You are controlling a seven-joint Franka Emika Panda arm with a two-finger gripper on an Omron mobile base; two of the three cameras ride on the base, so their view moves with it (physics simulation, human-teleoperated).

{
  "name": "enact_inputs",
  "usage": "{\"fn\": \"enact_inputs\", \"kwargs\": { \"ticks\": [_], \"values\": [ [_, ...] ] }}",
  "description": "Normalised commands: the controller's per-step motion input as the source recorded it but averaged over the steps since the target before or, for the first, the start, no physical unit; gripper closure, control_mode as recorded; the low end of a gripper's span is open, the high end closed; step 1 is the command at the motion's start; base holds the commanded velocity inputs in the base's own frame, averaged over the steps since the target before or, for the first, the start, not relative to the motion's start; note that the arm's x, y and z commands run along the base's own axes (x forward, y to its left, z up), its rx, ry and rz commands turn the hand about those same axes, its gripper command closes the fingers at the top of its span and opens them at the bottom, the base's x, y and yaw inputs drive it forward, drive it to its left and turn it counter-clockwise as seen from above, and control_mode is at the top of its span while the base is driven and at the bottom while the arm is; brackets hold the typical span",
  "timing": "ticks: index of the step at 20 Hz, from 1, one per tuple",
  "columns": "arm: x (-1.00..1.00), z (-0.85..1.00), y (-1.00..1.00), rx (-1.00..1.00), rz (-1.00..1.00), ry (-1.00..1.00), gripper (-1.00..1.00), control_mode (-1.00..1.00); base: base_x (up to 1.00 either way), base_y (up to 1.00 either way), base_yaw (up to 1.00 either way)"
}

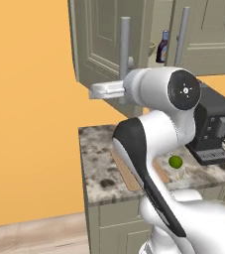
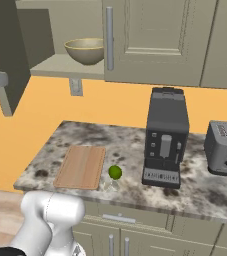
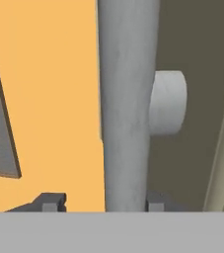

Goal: Open the cabinet. Place the bowl and condiment on the counter. Then place the lime and garlic on the cutting board.

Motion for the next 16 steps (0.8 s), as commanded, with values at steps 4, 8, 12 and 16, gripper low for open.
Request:
{"fn": "enact_inputs", "kwargs": {
  "ticks": [4,8,12,16],
  "values": [
    [-1.0,0.0,-0.3,0.12,0.0,0.0,-1.0,-1.0,0.0,0.0,0.0],
    [-1.0,0.0,-0.1,0.14,0.0,0.0,-1.0,-1.0,0.0,0.0,0.0],
    [-1.0,0.0,-0.02,0.16,0.0,0.0,-1.0,-1.0,0.0,0.0,0.0],
    [-1.0,0.1,-0.26,0.16,0.0,0.0,-1.0,-1.0,0.0,0.0,0.0]
  ]
}}
